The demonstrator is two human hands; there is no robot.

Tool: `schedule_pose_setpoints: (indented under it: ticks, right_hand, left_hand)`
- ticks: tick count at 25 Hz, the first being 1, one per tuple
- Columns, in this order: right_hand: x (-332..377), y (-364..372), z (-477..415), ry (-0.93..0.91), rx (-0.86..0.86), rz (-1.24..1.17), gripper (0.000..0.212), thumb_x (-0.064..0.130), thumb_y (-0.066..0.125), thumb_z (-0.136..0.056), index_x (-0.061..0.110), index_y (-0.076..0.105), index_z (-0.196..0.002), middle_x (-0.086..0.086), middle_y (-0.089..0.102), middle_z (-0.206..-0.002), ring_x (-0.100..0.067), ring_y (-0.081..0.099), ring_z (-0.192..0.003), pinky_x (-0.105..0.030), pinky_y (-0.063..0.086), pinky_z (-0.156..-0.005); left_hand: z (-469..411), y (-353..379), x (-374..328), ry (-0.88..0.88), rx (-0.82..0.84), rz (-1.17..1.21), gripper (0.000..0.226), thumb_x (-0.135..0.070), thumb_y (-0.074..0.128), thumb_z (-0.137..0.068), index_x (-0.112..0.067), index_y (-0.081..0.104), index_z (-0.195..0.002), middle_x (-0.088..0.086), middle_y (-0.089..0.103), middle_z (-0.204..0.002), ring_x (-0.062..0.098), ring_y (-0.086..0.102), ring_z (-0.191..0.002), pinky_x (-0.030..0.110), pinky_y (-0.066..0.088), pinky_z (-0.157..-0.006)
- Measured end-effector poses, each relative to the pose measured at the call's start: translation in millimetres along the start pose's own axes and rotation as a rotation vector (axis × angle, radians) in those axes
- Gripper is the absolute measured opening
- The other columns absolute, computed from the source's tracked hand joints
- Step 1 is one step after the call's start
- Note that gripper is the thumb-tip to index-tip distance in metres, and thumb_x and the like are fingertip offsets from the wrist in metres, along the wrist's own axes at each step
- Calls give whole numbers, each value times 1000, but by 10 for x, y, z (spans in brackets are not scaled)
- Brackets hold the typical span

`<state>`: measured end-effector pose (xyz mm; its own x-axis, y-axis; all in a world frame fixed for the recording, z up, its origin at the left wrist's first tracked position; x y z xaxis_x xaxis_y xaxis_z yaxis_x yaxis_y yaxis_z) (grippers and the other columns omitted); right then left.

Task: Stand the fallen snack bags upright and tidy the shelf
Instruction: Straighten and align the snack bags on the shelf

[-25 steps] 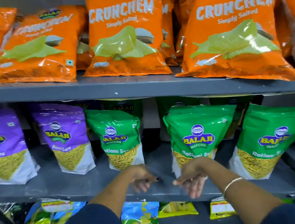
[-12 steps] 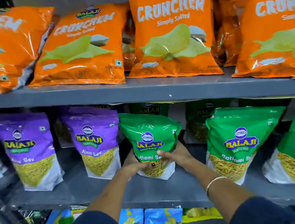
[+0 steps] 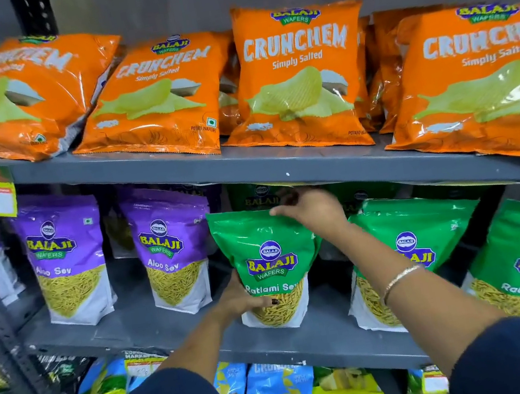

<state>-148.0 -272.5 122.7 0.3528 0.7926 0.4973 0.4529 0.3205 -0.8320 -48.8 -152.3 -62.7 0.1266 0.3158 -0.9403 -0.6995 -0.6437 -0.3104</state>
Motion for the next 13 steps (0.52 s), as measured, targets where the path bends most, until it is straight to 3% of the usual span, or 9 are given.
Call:
schedule_pose_setpoints:
  ticks: [2,5,10,13]
  right_hand:
    - [249,68,2,-95,185,300,43,41,62,-82,17,61,-117,-9,67,-116,-27,61,-107,-30,47,-81]
    - [369,70,32,-149,131,358,33,30,59,-88,15,60,-117,-13,66,-117,-31,59,-109,-32,46,-84]
    - [245,-2,69,-88,142,279,36,35,55,-89,19,57,-122,-10,65,-119,-28,59,-109,-30,46,-82]
    - [486,15,154,-222,35,231,37,36,57,-87,20,57,-121,-7,65,-121,-27,60,-111,-33,48,-85]
  left_hand:
    - [1,40,-32,30,-5,-38,105,-26,90,-37,-6,45,-129,11,60,-126,21,55,-116,35,43,-104]
    - [-144,57,205,23,-13,-42,127,-50,88,-20,-12,41,-132,9,60,-129,24,55,-120,44,42,-108]
    - [-121,36,252,-8,-62,-71,117,-40,85,-32,-18,35,-135,7,59,-131,24,53,-123,46,40,-109]
    - [35,27,178,-35,-8,-116,119,-34,88,-44,-11,24,-141,6,44,-143,23,41,-132,42,35,-113]
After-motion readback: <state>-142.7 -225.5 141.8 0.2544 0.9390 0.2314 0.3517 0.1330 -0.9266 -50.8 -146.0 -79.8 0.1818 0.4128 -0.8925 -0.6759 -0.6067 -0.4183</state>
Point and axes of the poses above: each hand's wrist, its own z-axis away from the middle knuckle, its own y-axis out of the palm, x = y × z, the point moved 5 cm from there along -z, towards the middle knuckle
